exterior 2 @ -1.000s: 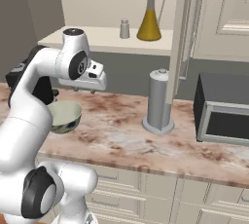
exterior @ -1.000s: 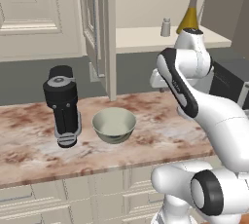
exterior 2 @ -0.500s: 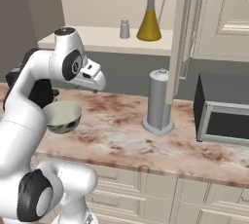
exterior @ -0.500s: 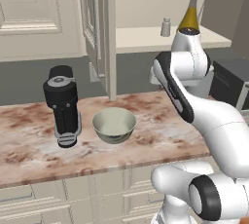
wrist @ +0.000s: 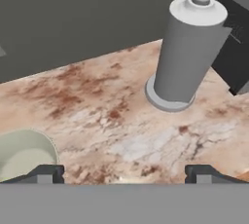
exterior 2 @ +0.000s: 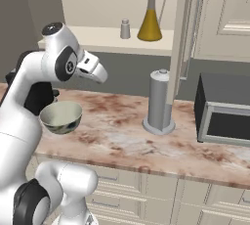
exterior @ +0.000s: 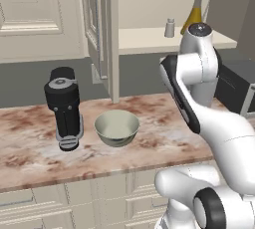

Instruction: Retrieve the bottle and the shaker from the cabinet and place them next to the mixing bowl on the counter. Then add garlic from the fridge to the mixing bowl.

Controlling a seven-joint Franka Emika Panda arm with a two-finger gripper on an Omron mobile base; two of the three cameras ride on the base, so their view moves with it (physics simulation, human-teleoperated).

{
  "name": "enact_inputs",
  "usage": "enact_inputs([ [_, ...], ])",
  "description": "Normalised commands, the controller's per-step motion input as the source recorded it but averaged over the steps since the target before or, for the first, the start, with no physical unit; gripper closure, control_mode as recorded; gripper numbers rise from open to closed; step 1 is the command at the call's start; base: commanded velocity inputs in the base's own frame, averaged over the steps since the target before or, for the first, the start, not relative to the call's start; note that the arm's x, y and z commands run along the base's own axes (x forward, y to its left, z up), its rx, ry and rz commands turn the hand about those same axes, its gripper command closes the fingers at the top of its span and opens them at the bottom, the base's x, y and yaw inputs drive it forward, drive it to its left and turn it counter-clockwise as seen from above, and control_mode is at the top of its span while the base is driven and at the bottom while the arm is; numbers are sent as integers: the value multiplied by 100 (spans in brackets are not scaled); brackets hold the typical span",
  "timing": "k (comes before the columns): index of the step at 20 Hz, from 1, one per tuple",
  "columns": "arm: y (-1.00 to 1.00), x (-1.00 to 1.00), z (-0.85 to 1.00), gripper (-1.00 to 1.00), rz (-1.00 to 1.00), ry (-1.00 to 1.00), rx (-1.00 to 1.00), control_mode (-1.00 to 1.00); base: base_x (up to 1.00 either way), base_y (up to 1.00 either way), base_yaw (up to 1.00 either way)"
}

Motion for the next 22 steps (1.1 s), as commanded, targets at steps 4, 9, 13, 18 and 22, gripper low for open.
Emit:
enact_inputs([
  [4, -27, -4, 42, -100, 0, -31, 0, -100, 0, 0, 0],
  [9, -12, 0, 53, -100, 0, -19, -6, -100, 0, 0, 0],
  [13, -3, 0, 54, -100, 0, -12, -10, -100, 0, 0, 0],
  [18, 0, 0, 51, -100, 0, -9, -3, -100, 0, 0, 0],
  [22, 0, 19, 21, -100, 1, 0, 0, -100, 0, 0, 0],
])
